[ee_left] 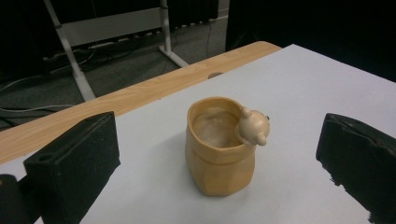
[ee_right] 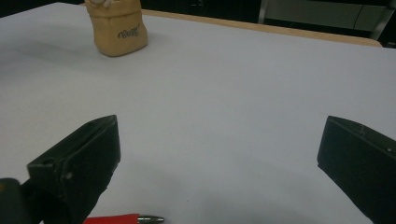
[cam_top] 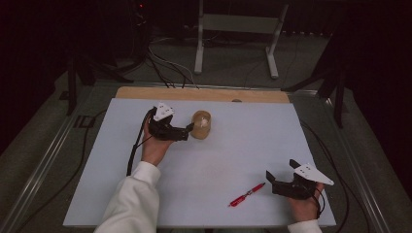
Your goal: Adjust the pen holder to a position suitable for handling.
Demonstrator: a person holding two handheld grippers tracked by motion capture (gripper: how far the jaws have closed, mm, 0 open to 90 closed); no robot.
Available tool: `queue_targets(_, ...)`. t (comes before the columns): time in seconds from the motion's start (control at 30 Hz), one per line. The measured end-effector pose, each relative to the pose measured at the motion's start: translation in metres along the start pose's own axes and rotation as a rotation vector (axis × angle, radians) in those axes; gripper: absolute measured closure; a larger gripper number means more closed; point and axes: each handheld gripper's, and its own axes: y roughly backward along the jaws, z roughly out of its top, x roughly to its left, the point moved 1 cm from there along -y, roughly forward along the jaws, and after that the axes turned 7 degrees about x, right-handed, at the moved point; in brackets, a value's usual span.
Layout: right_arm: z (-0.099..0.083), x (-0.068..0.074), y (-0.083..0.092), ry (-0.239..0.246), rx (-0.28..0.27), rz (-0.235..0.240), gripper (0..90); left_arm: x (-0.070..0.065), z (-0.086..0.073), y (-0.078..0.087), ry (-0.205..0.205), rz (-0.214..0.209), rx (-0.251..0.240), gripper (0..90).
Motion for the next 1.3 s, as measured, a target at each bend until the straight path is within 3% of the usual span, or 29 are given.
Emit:
queue_targets(0.53,0.000,0.000,0.000,-0.001,0.001,0.003,0.0,-0.007,0.009,-0.031,-0.019,-0.022,0.041,0.0)
queue_targets(0.67,0.000,0.000,0.000,-0.001,0.002,0.003,0.0,-0.010,0.011,-0.038,-0.004,-0.039,0.040,0.1)
queue_targets(1.03,0.000,0.000,0.000,-0.001,0.002,0.005,0.0,-0.020,0.013,-0.057,-0.008,-0.065,0.068,0.1)
queue_targets(1.3,0.000,0.000,0.000,0.000,0.001,0.006,0.0,-0.030,0.015,-0.065,-0.039,-0.079,0.115,5.2)
